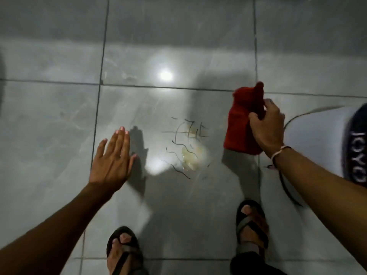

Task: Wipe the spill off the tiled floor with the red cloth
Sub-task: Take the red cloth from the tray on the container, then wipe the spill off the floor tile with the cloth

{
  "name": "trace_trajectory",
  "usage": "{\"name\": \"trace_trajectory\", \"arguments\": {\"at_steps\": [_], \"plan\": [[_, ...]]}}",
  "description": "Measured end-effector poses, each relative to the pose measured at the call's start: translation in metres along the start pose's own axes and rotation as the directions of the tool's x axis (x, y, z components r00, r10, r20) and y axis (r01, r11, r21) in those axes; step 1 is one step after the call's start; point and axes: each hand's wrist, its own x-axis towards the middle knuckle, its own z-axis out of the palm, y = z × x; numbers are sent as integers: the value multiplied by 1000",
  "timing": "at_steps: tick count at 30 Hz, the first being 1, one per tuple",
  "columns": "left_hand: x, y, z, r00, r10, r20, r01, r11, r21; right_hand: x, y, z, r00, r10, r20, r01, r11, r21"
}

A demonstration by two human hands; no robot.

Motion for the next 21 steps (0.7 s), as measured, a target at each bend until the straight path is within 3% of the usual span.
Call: {"name": "trace_trajectory", "arguments": {"at_steps": [2, 5, 10, 13, 16, 18, 21], "plan": [[3, -13, 45, 1000, 6, -26, -6, 1000, -7, 8, 20, 43, 986, -108, 126, 130, 975, -181], [2, -26, 106, 996, 21, -82, -20, 1000, 3, 11, 51, 100, 880, -178, 440, 363, 850, -381], [3, -34, 163, 967, 2, -253, -12, 999, -37, 53, 40, 154, 756, -318, 572, 599, 689, -409], [5, -38, 171, 945, 14, -326, -35, 998, -58, 72, -7, 195, 594, -482, 643, 779, 544, -312], [5, -38, 171, 942, -12, -334, -25, 994, -107, 28, -36, 243, 456, -607, 651, 888, 359, -287], [5, -38, 170, 944, -19, -330, -26, 991, -132, -31, -19, 254, 330, -664, 671, 944, 250, -217], [4, -39, 169, 946, -19, -324, -34, 987, -157, -133, 63, 224, 100, -718, 689, 991, 131, -7]]}}
